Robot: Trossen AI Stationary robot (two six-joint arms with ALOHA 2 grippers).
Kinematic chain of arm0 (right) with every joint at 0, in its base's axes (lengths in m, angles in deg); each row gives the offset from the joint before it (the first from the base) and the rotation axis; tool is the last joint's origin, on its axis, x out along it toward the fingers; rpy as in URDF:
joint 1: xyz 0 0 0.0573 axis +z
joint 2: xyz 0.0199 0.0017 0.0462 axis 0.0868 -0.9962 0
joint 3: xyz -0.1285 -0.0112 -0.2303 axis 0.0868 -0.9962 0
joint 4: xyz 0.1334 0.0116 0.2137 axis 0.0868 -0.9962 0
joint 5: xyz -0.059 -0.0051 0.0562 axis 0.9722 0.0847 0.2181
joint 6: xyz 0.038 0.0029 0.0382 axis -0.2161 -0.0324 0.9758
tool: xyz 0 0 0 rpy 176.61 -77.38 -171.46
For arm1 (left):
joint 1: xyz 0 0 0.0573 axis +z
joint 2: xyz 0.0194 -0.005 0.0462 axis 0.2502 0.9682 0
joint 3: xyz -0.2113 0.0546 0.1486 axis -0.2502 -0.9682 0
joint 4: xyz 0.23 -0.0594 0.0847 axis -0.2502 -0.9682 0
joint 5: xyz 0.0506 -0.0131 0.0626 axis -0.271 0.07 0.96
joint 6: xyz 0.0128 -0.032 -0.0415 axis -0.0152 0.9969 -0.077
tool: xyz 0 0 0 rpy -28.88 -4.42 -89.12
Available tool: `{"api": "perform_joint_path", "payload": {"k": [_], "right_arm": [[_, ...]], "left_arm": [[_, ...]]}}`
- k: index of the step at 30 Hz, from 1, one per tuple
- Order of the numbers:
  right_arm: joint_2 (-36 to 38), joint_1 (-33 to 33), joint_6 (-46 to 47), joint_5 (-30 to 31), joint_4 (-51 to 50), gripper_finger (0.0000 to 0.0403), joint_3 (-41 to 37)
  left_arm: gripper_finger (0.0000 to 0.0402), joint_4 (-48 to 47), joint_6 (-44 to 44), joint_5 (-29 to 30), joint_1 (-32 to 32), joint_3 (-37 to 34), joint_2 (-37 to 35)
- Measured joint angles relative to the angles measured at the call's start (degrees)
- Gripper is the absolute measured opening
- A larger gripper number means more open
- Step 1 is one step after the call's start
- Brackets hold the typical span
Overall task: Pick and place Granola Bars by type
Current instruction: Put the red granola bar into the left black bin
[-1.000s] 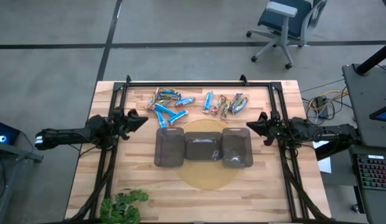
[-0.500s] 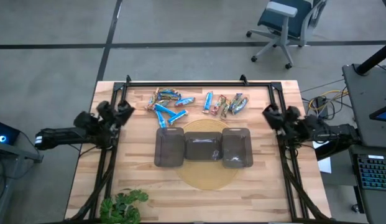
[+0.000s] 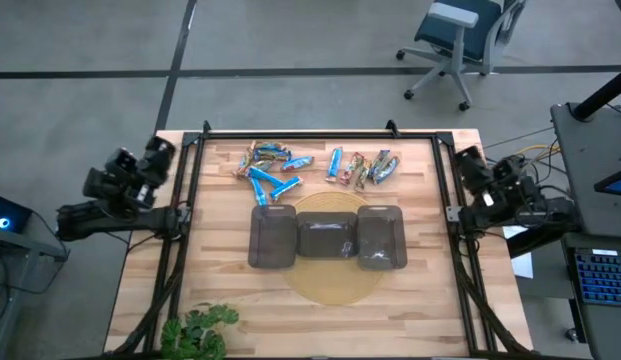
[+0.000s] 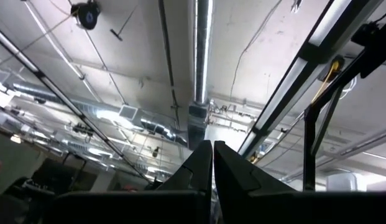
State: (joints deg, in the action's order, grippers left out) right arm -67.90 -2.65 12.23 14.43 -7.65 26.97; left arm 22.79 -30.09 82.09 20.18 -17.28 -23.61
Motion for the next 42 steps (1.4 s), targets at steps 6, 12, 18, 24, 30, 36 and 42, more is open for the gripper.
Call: {"api": "perform_joint_path", "payload": {"k": [6,12,18,24,30,36,42], "right_arm": [[-6.86,0.00,-4.44,-0.02,-4.06,0.0008,11.89],[-15.48,0.00,-8.23,-0.03,-16.97,0.0008,27.93],[-24.06,0.00,-9.56,-0.02,-37.41,0.0008,45.79],[-31.31,0.00,-10.30,1.53,-54.58,0.0008,62.28],[-36.76,0.02,-11.02,3.00,-68.43,0.0008,74.50],[-41.21,0.02,-9.46,3.15,-75.18,0.0008,81.09],[-45.39,0.02,-9.03,3.19,-80.53,0.0008,85.17]], "left_arm": [[0.0000,-5.34,-2.55,2.45,0.01,8.39,1.22],[0.0000,-12.84,-5.91,2.95,0.01,17.97,4.89],[0.0000,-27.06,-7.29,3.33,0.01,30.21,11.44],[0.0000,-41.13,-8.97,3.39,0.00,43.45,20.21],[0.0000,-53.54,-11.77,3.38,0.01,56.42,28.61],[0.0000,-61.21,-12.52,3.38,0.01,66.45,35.92],[0.0000,-67.05,-12.79,3.62,-0.01,72.60,41.04]]}}
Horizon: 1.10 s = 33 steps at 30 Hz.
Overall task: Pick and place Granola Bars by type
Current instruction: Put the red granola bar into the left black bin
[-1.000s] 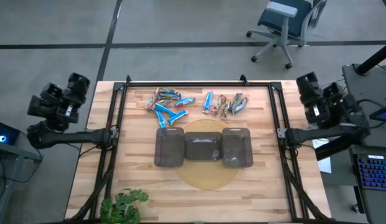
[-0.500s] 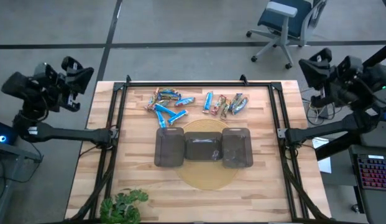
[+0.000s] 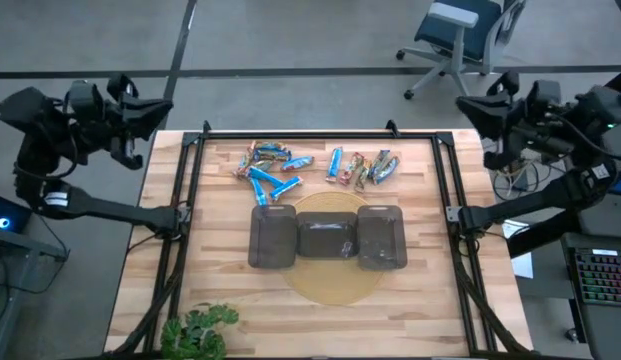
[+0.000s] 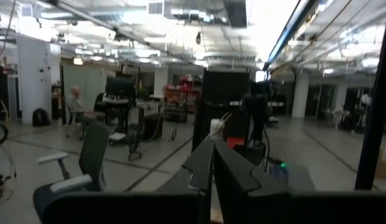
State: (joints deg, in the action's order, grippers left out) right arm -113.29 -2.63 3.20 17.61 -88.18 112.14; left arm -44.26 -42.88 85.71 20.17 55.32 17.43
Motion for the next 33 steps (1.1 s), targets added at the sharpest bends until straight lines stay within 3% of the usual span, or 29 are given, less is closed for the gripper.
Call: {"api": "perform_joint_path", "payload": {"k": [9,33], "right_arm": [[-4.86,0.00,1.25,0.48,-12.13,0.0008,5.26],[-16.85,-3.94,5.05,1.27,-27.75,0.0008,5.17]], "left_arm": [[0.0000,-7.43,0.12,0.31,0.01,2.86,3.47],[0.0000,-17.56,-2.06,0.25,0.03,2.57,12.42]]}}
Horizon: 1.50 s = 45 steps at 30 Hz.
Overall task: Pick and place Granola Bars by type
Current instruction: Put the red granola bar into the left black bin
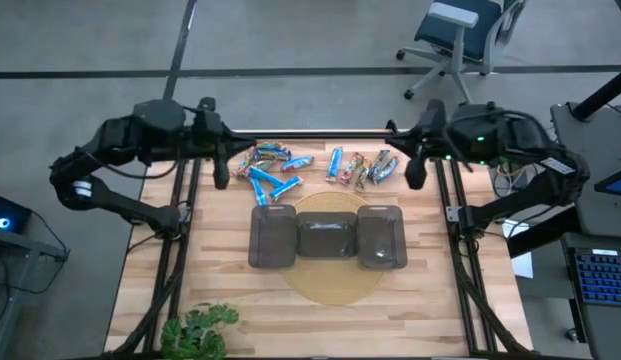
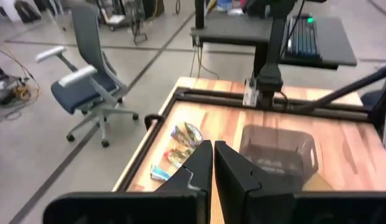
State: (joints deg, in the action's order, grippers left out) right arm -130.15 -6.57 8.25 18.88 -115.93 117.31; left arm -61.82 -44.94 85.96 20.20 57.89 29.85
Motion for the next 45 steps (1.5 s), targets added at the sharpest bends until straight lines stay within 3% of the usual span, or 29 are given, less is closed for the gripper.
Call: {"api": "perform_joint_path", "payload": {"k": [12,21,30,38,45], "right_arm": [[-4.61,-1.66,3.50,-0.09,-0.32,0.0008,-0.02],[-6.96,-5.99,5.15,-0.11,-0.70,0.0008,-0.02],[-7.60,-12.63,6.96,-0.15,-1.07,0.0008,-0.02],[-7.70,-17.90,6.63,-0.90,-1.39,0.0008,-0.02],[-9.24,-22.73,6.19,-7.95,-3.79,0.0008,-0.79]], "left_arm": [[0.0000,-0.13,-0.12,3.50,0.57,-0.05,1.45],[0.0000,-1.63,0.32,13.60,1.91,-0.96,1.40],[0.0000,-2.22,0.06,13.91,6.53,-0.96,1.24],[0.0000,-2.30,-1.51,7.41,14.60,-1.77,1.34],[0.0000,-2.16,-2.47,-1.35,21.55,-4.28,1.35]]}}
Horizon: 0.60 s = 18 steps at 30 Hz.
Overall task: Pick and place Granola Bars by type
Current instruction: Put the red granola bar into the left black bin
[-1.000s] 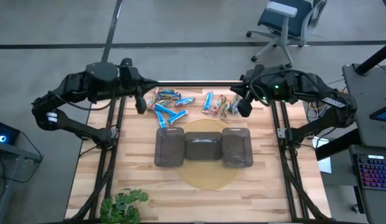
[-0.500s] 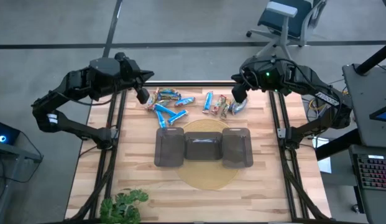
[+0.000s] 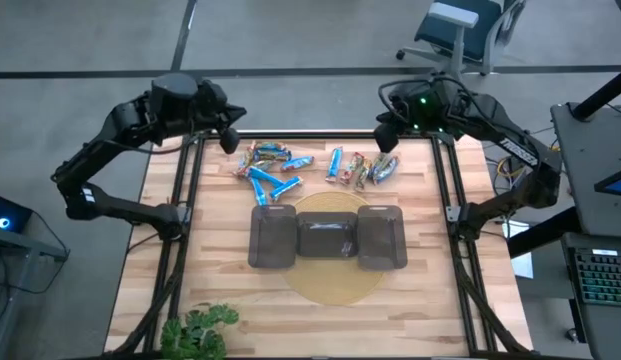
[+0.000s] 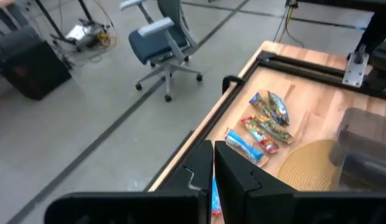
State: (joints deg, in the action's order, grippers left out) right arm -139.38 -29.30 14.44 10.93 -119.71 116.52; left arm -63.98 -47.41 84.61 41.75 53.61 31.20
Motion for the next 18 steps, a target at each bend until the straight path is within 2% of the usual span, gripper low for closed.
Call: {"api": "perform_joint_path", "payload": {"k": [8,14,18], "right_arm": [[-2.08,-3.84,0.02,-0.46,-0.32,0.0008,-5.05],[-2.54,-6.01,-0.06,-5.47,0.18,0.0009,-9.62],[-2.49,-6.53,-0.18,-5.93,0.26,0.0008,-11.44]], "left_arm": [[0.0000,0.04,0.17,-2.78,3.06,-4.41,0.02],[0.0000,0.71,1.31,-6.43,3.81,-7.38,0.02],[0.0000,3.50,1.89,-9.61,3.87,-9.80,0.02]]}}
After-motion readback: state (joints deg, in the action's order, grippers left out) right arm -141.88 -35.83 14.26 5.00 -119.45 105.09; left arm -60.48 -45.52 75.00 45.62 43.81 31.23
